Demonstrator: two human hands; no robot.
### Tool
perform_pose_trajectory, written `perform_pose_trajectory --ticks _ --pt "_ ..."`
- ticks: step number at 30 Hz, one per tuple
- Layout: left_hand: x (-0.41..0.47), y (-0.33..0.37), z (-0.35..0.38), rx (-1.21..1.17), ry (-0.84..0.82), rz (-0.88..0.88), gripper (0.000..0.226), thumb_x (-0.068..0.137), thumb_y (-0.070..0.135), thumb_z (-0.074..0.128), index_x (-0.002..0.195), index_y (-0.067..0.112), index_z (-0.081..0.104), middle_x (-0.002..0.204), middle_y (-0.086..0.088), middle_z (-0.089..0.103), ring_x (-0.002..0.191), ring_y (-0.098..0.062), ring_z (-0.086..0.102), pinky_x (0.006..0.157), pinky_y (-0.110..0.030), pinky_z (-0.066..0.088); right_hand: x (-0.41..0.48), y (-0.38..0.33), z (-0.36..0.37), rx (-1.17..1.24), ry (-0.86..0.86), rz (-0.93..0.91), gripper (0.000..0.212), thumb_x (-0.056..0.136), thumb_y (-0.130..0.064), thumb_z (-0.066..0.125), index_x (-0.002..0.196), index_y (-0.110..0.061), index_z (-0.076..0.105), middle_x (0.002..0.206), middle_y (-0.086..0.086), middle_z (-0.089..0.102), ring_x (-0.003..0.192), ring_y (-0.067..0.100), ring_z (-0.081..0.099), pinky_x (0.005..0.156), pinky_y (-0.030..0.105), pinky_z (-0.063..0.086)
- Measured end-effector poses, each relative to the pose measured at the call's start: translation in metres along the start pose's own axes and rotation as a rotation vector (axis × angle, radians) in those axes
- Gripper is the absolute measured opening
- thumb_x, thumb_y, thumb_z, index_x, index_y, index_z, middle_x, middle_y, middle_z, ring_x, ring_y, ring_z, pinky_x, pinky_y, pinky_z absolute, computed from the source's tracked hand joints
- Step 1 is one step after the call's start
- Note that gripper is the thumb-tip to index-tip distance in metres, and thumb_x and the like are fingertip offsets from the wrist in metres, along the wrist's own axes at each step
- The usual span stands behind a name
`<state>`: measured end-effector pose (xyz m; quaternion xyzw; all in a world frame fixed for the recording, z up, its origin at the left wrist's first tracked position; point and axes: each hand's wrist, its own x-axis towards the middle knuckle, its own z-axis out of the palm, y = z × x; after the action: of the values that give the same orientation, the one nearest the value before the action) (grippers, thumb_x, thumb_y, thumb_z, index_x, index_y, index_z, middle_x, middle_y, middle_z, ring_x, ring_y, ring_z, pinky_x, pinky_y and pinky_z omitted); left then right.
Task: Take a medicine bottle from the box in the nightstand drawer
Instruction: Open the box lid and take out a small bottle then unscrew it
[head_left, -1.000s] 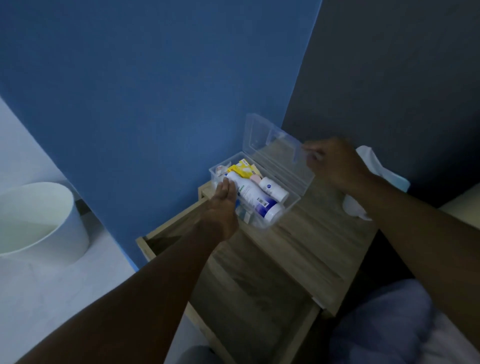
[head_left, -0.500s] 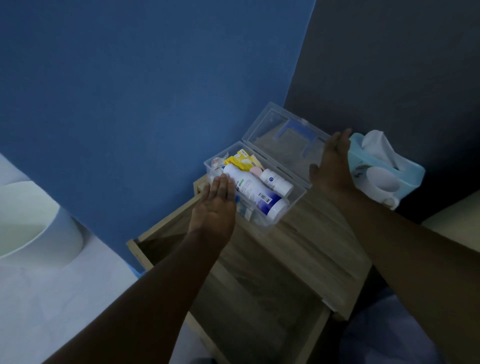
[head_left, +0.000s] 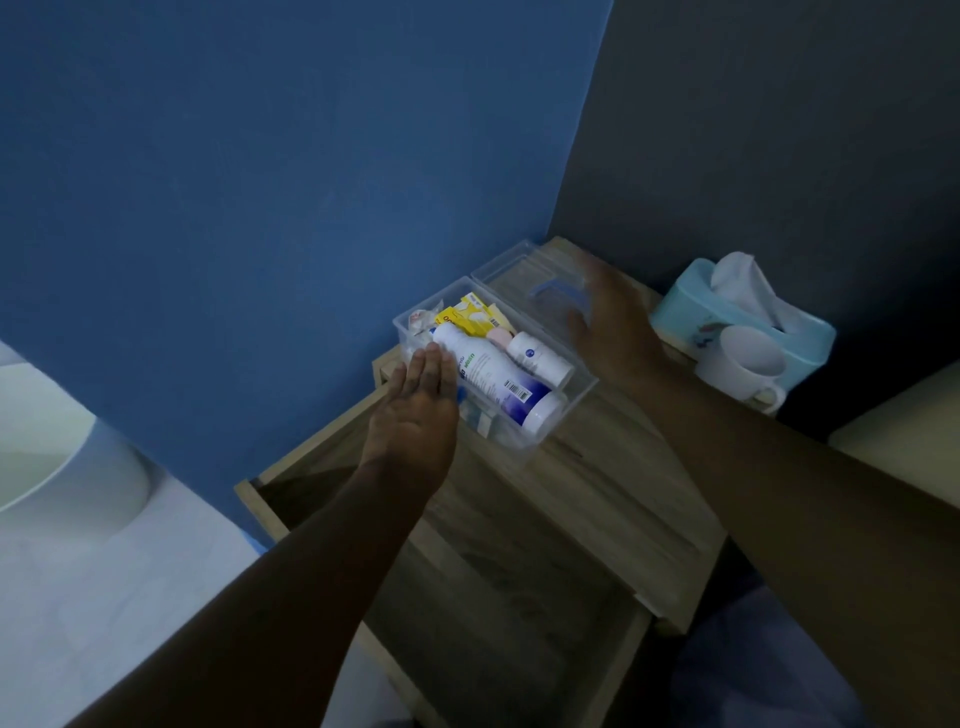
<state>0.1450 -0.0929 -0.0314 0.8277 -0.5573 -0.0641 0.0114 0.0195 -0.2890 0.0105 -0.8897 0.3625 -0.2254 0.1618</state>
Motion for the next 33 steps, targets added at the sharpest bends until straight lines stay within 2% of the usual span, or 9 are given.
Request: perform_pose_trajectory --ticks 3,7,13,15,17,20,25,29,33 --pt "0.000 -0.001 0.001 -0.003 0.000 0.006 0.075 0.097 0.008 0.036 0.154 0.004 -0.013 0.163 -0.017 -0.014 0.151 -0.031 -0.010 0.124 -0.044 0.007 0.015 -0.021 0.005 0.054 -0.246 -0.154 0.041 0.091 -0.007 0.062 0.131 -0.012 0.058 0.108 0.008 0.068 0.100 0.023 0.063 0.085 0.031 0.050" --pt "-0.001 -0.003 0.002 -0.009 0.009 0.016 0.073 0.099 0.008 0.034 0.154 0.005 -0.012 0.163 -0.016 -0.015 0.151 -0.030 -0.011 0.124 -0.044 0.005 0.034 -0.037 0.016 -0.098 -0.443 -0.226 0.035 0.088 -0.021 0.072 0.123 -0.013 0.069 0.116 0.002 0.069 0.104 0.013 0.059 0.089 0.026 0.045" --pt "0.000 -0.005 0.007 -0.033 0.050 0.023 0.071 0.100 0.010 0.034 0.154 0.005 -0.012 0.163 -0.016 -0.014 0.151 -0.030 -0.011 0.124 -0.042 0.002 0.044 -0.051 0.022 -0.233 -0.572 -0.341 0.016 0.089 -0.012 0.064 0.082 -0.003 0.075 0.059 -0.002 0.055 0.065 0.016 0.053 0.064 0.030 0.041" --pt "0.001 -0.005 0.009 -0.036 0.052 0.026 0.073 0.100 0.011 0.036 0.154 0.005 -0.013 0.163 -0.016 -0.015 0.151 -0.030 -0.012 0.124 -0.043 0.002 0.046 -0.049 0.024 -0.261 -0.561 -0.368 0.017 0.090 -0.013 0.063 0.084 -0.003 0.076 0.063 -0.002 0.059 0.071 0.021 0.060 0.067 0.033 0.047" --pt "0.001 -0.005 0.010 -0.043 0.050 0.029 0.075 0.099 0.011 0.037 0.154 0.005 -0.014 0.163 -0.017 -0.016 0.151 -0.030 -0.012 0.124 -0.043 0.003 0.047 -0.045 0.028 -0.257 -0.538 -0.372 0.019 0.091 -0.014 0.064 0.091 0.000 0.077 0.084 0.009 0.070 0.084 0.022 0.064 0.076 0.034 0.050" --pt "0.002 -0.005 0.012 -0.047 0.049 0.026 0.076 0.099 0.010 0.038 0.153 0.005 -0.015 0.163 -0.017 -0.016 0.151 -0.031 -0.012 0.124 -0.043 0.002 0.045 -0.039 0.033 -0.161 -0.491 -0.363 0.017 0.089 -0.010 0.065 0.085 0.002 0.076 0.084 0.013 0.068 0.080 0.018 0.058 0.075 0.036 0.047" --pt "0.003 -0.005 0.013 -0.041 0.055 0.025 0.077 0.098 0.011 0.039 0.153 0.005 -0.014 0.163 -0.017 -0.016 0.151 -0.031 -0.011 0.124 -0.042 0.001 0.041 -0.031 0.036 -0.061 -0.404 -0.237 0.025 0.088 -0.013 0.069 0.112 -0.011 0.074 0.116 0.010 0.069 0.104 0.020 0.063 0.091 0.033 0.050" --pt "0.002 -0.003 0.011 -0.034 0.041 0.011 0.078 0.097 0.010 0.040 0.154 0.004 -0.013 0.163 -0.017 -0.014 0.151 -0.031 -0.009 0.124 -0.043 0.004 0.034 -0.030 0.022 -0.037 -0.318 -0.253 0.038 0.074 -0.007 0.080 0.112 -0.008 0.074 0.112 0.009 0.071 0.094 0.012 0.059 0.078 0.022 0.042" --pt "0.001 0.002 0.003 -0.066 0.008 -0.015 0.080 0.095 0.009 0.042 0.154 0.006 -0.012 0.164 -0.016 -0.012 0.151 -0.031 -0.008 0.122 -0.042 -0.001 0.019 -0.034 -0.004 0.031 -0.266 -0.197 0.045 0.067 -0.022 0.089 0.109 -0.011 0.075 0.097 0.002 0.068 0.079 0.011 0.060 0.073 0.024 0.050"
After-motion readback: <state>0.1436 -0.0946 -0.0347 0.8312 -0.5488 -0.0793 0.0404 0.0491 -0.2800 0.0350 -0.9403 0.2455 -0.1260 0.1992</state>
